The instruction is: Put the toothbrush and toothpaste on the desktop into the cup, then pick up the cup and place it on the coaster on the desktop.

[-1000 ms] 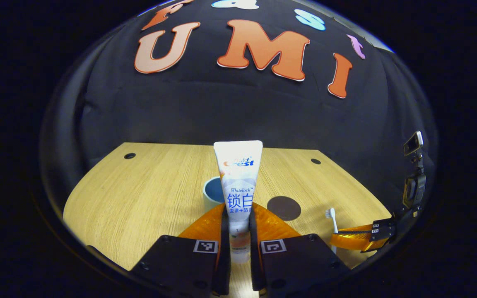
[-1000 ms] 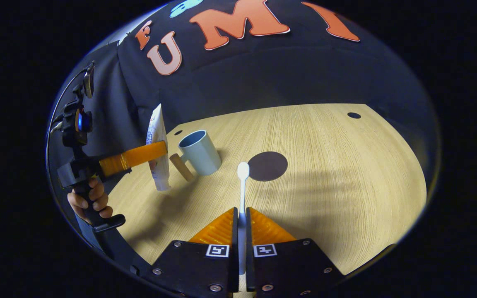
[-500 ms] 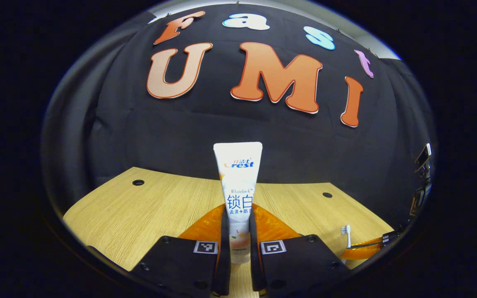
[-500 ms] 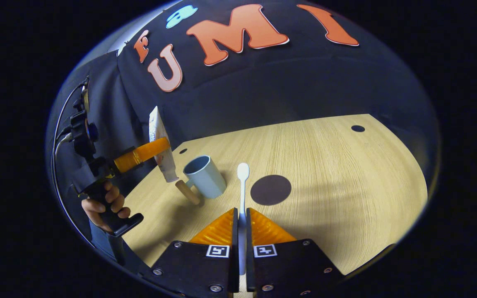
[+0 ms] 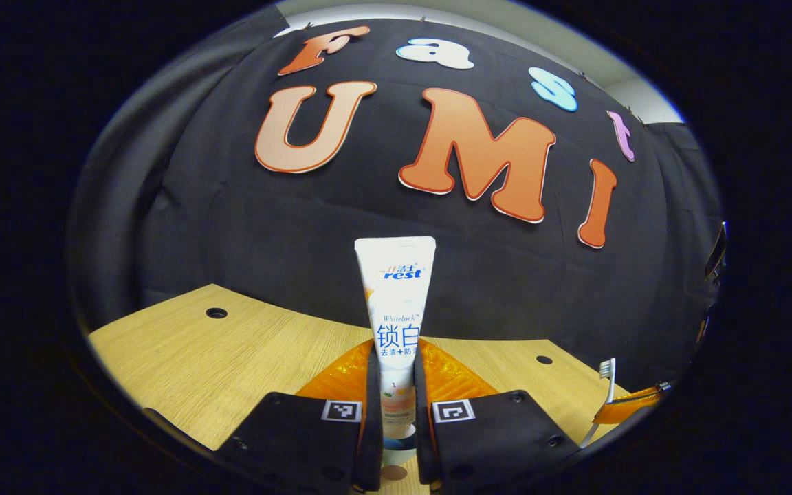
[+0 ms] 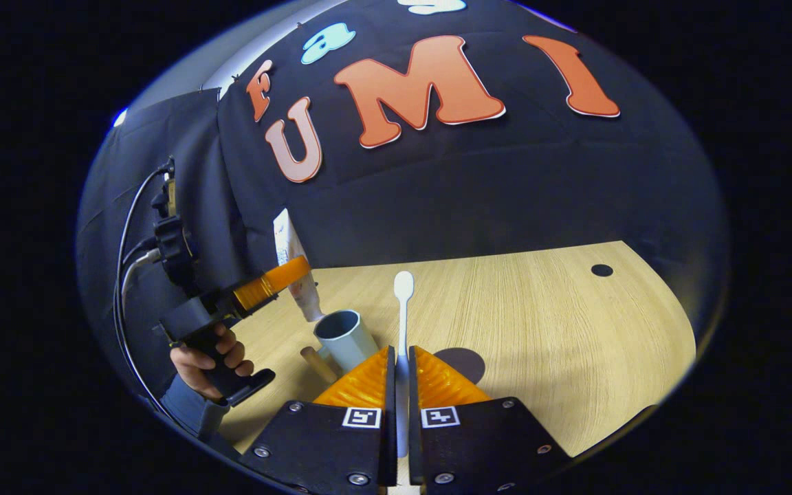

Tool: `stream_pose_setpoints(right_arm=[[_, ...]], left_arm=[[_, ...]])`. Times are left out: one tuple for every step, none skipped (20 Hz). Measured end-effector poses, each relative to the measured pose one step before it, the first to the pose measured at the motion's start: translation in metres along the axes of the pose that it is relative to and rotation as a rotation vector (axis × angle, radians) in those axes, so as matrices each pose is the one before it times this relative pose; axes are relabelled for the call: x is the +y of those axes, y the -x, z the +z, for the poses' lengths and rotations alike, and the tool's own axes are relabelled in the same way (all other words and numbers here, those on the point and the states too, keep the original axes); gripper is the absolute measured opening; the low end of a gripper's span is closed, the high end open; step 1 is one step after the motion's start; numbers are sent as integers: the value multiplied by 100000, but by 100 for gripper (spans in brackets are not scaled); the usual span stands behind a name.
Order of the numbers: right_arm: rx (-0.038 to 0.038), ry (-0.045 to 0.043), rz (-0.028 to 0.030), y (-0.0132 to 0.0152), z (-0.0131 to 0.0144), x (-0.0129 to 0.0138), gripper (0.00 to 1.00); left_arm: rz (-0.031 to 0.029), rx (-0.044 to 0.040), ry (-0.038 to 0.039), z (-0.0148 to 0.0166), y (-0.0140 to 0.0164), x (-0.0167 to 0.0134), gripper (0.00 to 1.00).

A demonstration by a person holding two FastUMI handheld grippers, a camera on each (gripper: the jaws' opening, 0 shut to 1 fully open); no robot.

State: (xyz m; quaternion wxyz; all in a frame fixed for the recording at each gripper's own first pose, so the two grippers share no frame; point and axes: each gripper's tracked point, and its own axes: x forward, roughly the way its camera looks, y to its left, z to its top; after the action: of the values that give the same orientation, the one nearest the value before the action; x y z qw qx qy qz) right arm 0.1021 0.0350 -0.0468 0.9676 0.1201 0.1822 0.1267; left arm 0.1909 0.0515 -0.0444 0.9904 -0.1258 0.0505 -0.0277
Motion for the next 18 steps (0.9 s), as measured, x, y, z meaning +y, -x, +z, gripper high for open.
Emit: stream_pose_setpoints(right_arm=[[-1208,226,410,-354,352,111,7],[-943,-109,571,-304,286,48,7],[-1151,-454,735,-305,332,231,7],[-1018,-243,681,-308,294,206,7],[-1405,122,522,128,164,56,7],[-1021,163,507,-116,331,25,7],[-1164,-88,234,-387,278,172,7],[-806,-160,516,-418,388,219,7],[-511,-229,177,-549,332,132,7],[-671,-154,245,-402,397,130,7],[-461,-60,22,-537,192,40,7],[-948,43,876,-264,374,232,7],[-719,2,660,-385,213,293,7],[-50,-175,567,-476,73,111,7],[-79,-590,418,-372,-10,156,7],[59,-831,765,-480,-10,219,7],[-78,-722,890,-428,55,326,7],[-307,-666,781,-389,131,240,7]], left_arm=[[-318,575,995,-443,-403,205,24],[-327,833,742,-678,-181,155,24],[-259,880,773,-444,-224,196,24],[26,648,1169,-575,-409,260,23],[-140,512,990,-360,-347,278,23],[142,733,626,-472,-159,271,24],[-304,486,637,-356,-245,163,24],[-715,1084,559,-442,-54,-14,24],[-511,765,442,-308,13,14,24],[-544,921,604,-119,-55,113,24],[662,1135,228,-330,139,164,24],[421,821,173,-268,-33,152,25],[-558,746,652,-275,97,-51,27],[-547,595,817,-243,-175,38,27],[187,506,670,-46,296,111,28],[-520,252,340,-133,-58,-48,27],[622,887,-53,-369,-24,163,30],[-9,1337,-509,-327,68,69,29]])
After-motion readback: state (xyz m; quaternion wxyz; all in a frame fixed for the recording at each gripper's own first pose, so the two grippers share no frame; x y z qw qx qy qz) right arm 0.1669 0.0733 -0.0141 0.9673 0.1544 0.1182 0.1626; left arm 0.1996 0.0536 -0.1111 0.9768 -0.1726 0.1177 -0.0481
